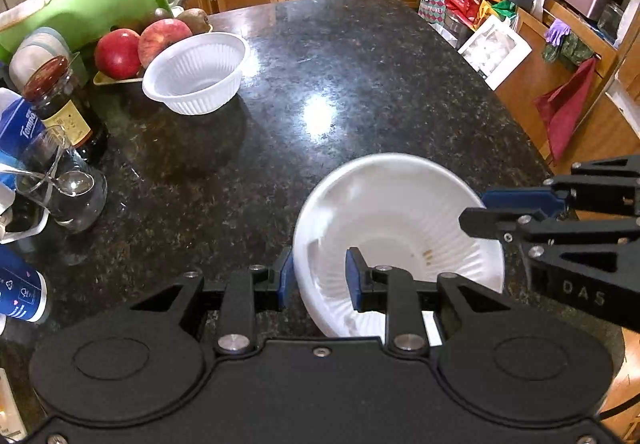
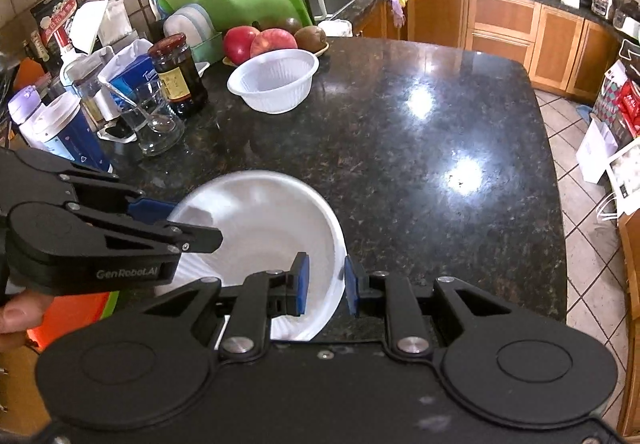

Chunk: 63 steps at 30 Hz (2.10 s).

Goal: Organize plates and bowls

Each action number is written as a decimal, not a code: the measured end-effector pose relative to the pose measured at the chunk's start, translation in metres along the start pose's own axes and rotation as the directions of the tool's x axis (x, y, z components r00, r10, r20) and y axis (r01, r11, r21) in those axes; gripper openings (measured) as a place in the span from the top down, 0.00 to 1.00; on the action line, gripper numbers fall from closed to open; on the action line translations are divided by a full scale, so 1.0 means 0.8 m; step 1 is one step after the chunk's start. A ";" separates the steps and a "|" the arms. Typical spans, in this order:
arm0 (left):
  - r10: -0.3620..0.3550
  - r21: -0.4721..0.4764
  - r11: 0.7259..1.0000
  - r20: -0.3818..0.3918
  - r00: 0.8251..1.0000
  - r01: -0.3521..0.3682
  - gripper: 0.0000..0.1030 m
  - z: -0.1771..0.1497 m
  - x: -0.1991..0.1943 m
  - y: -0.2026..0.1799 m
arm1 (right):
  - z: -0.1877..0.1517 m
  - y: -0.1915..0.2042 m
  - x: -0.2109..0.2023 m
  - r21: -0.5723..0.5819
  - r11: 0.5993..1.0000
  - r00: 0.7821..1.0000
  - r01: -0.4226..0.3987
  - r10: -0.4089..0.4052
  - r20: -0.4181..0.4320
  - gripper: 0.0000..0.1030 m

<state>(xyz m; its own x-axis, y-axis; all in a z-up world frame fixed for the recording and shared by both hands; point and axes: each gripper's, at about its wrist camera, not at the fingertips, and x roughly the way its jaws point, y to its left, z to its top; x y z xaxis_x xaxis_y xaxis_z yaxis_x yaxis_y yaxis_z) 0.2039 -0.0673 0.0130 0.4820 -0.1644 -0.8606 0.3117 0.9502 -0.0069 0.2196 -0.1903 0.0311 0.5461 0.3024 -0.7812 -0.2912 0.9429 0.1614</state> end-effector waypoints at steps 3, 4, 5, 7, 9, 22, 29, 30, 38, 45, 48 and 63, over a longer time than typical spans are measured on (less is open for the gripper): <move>-0.001 0.004 1.000 -0.002 1.000 0.001 0.65 0.001 0.003 0.001 | 0.001 -0.001 0.001 0.003 1.000 1.000 -0.003 0.003 0.000 0.79; 0.001 0.005 1.000 -0.004 1.000 -0.001 0.65 0.001 0.005 0.000 | 0.001 -0.002 0.001 0.002 1.000 1.000 -0.003 0.003 0.001 0.79; 0.001 0.003 1.000 -0.007 1.000 -0.001 0.65 0.002 0.006 0.001 | 0.002 -0.002 0.001 0.002 1.000 1.000 -0.003 0.003 0.001 0.79; -0.001 -0.007 1.000 -0.012 1.000 0.001 0.65 0.002 0.009 0.003 | 0.002 -0.002 0.001 0.004 1.000 1.000 -0.006 0.006 0.001 0.79; -0.007 -0.016 1.000 -0.014 1.000 0.007 0.65 0.002 0.008 0.006 | 0.003 -0.002 0.001 0.006 1.000 1.000 -0.004 0.004 0.003 0.79; -0.013 -0.048 0.999 0.061 0.998 0.016 0.65 0.012 -0.026 0.022 | 0.017 -0.004 -0.020 0.014 1.000 0.999 -0.017 0.016 0.049 0.79; 0.026 -0.111 0.994 0.120 0.992 -0.013 0.65 0.029 -0.044 0.051 | 0.053 0.014 -0.040 -0.014 0.998 0.993 -0.065 0.066 0.096 0.79; 0.035 -0.121 0.993 0.128 0.991 -0.020 0.65 0.033 -0.046 0.056 | 0.061 0.018 -0.041 -0.021 0.997 0.992 -0.072 0.074 0.100 0.79; 0.110 -0.237 0.969 0.177 0.978 -0.066 0.65 0.079 -0.051 0.107 | 0.138 0.046 -0.023 -0.028 0.992 0.987 -0.127 0.129 0.096 0.79; 0.145 -0.323 0.942 0.158 0.977 -0.088 0.65 0.110 -0.021 0.144 | 0.201 0.046 0.030 0.016 0.994 0.993 -0.113 0.112 0.050 0.79; 0.152 -0.353 0.931 0.141 0.978 -0.094 0.66 0.125 -0.003 0.158 | 0.221 0.042 0.059 0.034 0.995 0.995 -0.096 0.094 0.042 0.79; 0.157 -0.413 0.900 0.003 0.988 -0.142 0.65 0.170 0.105 0.204 | 0.261 0.000 0.209 0.100 0.994 0.995 -0.049 0.057 -0.077 0.76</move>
<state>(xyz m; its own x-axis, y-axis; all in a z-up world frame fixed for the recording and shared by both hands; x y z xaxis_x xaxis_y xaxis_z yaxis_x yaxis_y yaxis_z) 0.4070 0.0381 0.0088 0.5276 -0.0141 -0.8493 -0.1259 0.9875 -0.0946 0.4750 -0.1108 0.0264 0.4663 0.3437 -0.8151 -0.2379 0.9362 0.2587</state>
